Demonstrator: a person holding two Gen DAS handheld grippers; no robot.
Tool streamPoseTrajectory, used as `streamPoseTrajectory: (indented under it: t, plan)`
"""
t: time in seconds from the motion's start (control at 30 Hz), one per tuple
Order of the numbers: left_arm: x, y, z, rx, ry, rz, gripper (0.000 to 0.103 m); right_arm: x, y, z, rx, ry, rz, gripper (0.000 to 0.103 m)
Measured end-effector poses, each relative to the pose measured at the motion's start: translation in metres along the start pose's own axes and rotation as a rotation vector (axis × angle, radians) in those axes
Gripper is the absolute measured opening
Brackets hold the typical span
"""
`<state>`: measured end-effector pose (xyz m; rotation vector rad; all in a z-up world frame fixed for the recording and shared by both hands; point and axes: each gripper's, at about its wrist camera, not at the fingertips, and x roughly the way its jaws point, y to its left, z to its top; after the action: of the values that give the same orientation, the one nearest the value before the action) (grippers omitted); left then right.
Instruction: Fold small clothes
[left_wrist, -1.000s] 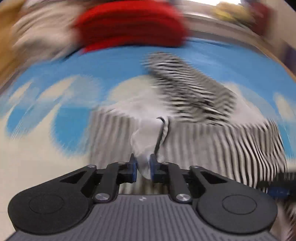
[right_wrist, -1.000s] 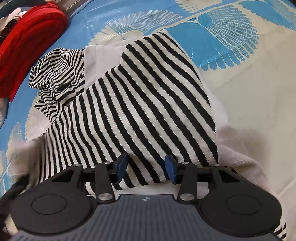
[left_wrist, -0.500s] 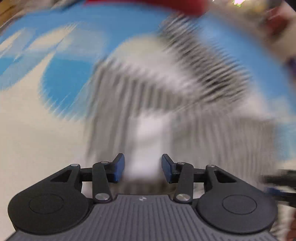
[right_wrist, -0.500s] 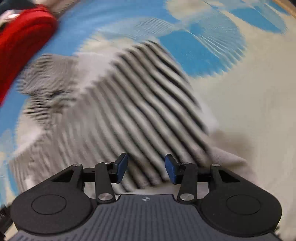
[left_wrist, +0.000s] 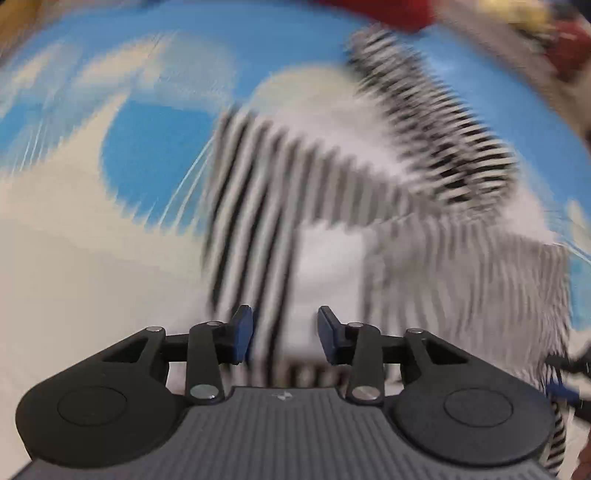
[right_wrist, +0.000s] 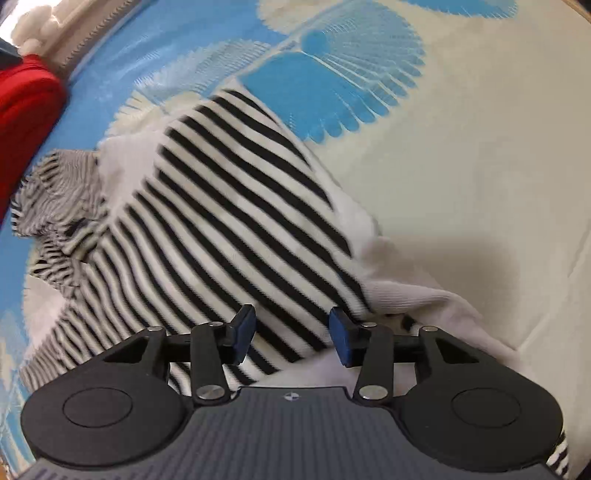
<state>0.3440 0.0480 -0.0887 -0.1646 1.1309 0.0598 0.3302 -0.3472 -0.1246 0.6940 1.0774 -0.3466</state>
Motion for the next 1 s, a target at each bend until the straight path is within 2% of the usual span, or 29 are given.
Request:
streamPoseTrajectory:
  t: [0.03, 0.07, 0.1, 0.13, 0.17, 0.23, 0.3, 0.43, 0.5, 0.6, 0.63, 0.67, 0.73, 0.8, 0.87, 1.0]
  plan:
    - [0.000, -0.003, -0.001, 0.024, -0.012, -0.023, 0.052, 0.001, 0.002, 0.001, -0.020, -0.003, 0.021, 0.050]
    - [0.009, -0.003, -0.003, 0.031, 0.044, -0.036, 0.059, 0.006, 0.001, 0.001, -0.015, 0.021, 0.012, 0.050]
    - [0.026, 0.001, -0.008, 0.008, 0.154, -0.043, 0.058, 0.013, -0.005, 0.000, 0.014, 0.053, -0.017, 0.050]
    - [0.032, 0.008, -0.011, -0.035, 0.192, -0.052, 0.058, 0.014, -0.010, 0.000, 0.045, 0.051, -0.020, 0.047]
    - [0.027, 0.011, -0.010, -0.068, 0.167, -0.052, 0.058, 0.011, -0.009, 0.001, 0.050, 0.045, -0.026, 0.047]
    - [0.011, 0.003, -0.002, -0.015, 0.125, -0.044, 0.057, 0.001, 0.002, 0.005, 0.010, 0.024, -0.044, 0.049]
    - [-0.008, -0.003, 0.009, 0.044, 0.031, -0.069, 0.057, -0.014, 0.013, 0.011, -0.022, -0.017, 0.002, 0.049]
    - [-0.034, -0.009, 0.030, 0.051, -0.101, -0.159, 0.056, -0.040, 0.035, 0.016, -0.125, -0.097, 0.051, 0.049]
    - [-0.044, -0.011, 0.040, 0.100, -0.166, -0.166, 0.047, -0.049, 0.038, 0.022, -0.150, -0.110, 0.082, 0.049]
    - [-0.057, -0.016, 0.063, 0.181, -0.223, -0.167, 0.024, -0.064, 0.042, 0.032, -0.179, -0.144, 0.106, 0.049]
    - [-0.056, -0.020, 0.076, 0.210, -0.238, -0.161, 0.015, -0.066, 0.043, 0.037, -0.198, -0.154, 0.113, 0.049]
    - [-0.053, -0.025, 0.089, 0.246, -0.255, -0.156, 0.013, -0.068, 0.044, 0.038, -0.221, -0.167, 0.115, 0.049]
    - [-0.044, -0.036, 0.118, 0.315, -0.304, -0.131, 0.011, -0.070, 0.041, 0.039, -0.229, -0.190, 0.087, 0.049]
    - [-0.025, -0.049, 0.157, 0.357, -0.327, -0.112, 0.011, -0.066, 0.036, 0.044, -0.198, -0.175, 0.084, 0.049]
    - [0.004, -0.061, 0.203, 0.374, -0.336, -0.092, 0.012, -0.062, 0.031, 0.048, -0.172, -0.159, 0.092, 0.049]
    - [0.074, -0.082, 0.284, 0.405, -0.356, 0.004, 0.012, -0.055, 0.026, 0.051, -0.177, -0.183, 0.053, 0.049]
